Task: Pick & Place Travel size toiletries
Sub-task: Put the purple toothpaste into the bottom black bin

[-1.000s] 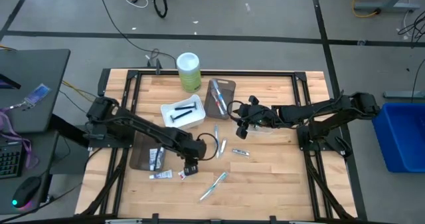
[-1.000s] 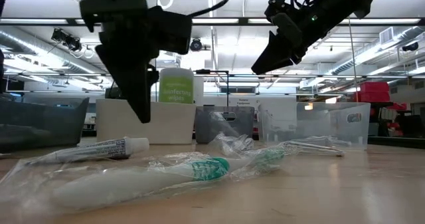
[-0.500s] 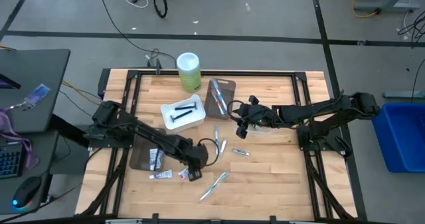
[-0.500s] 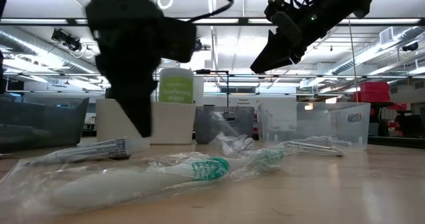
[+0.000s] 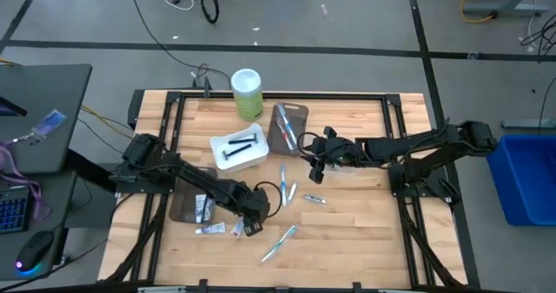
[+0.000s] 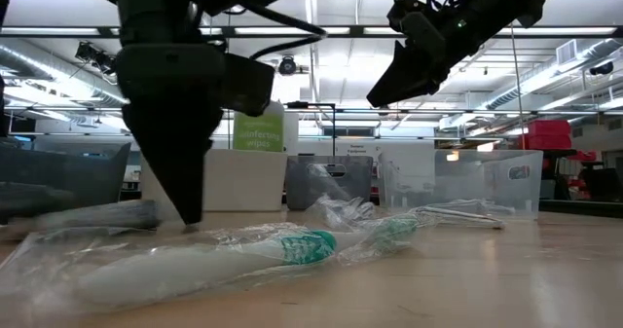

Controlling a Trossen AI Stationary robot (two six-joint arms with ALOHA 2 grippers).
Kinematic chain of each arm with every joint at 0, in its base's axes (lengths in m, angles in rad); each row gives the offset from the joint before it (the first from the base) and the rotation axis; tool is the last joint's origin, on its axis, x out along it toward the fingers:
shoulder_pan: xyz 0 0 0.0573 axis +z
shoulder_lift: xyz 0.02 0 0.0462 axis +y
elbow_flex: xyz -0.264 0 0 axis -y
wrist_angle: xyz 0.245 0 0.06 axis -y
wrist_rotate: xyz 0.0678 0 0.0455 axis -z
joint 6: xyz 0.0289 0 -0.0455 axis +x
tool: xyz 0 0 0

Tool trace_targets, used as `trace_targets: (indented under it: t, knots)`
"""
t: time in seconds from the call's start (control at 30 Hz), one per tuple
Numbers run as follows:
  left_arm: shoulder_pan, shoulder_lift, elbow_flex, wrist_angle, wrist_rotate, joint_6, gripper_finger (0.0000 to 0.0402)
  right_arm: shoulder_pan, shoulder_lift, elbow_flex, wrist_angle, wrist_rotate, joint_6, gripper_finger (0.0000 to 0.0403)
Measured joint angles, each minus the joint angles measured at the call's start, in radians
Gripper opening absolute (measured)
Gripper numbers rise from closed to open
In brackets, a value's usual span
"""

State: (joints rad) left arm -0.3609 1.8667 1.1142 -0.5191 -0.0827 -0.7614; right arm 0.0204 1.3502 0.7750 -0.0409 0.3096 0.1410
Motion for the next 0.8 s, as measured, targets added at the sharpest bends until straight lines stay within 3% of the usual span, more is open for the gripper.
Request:
trace_targets:
  t: [0.33,0.5,0.8]
  knots:
    - [0.003,0.021,0.007,-0.019,0.031,0.019,0.0196,0.000,0.000,0.000,-0.001,0.001,0.000,0.0146]
    - [0.005,0.025,0.066,-0.149,0.039,0.055,0.0196,0.000,0.000,0.000,-0.001,0.001,0.000,0.0144]
    - [0.000,0.027,0.104,-0.232,0.042,-0.078,0.0196,0.000,0.000,0.000,-0.001,0.001,0.000,0.0144]
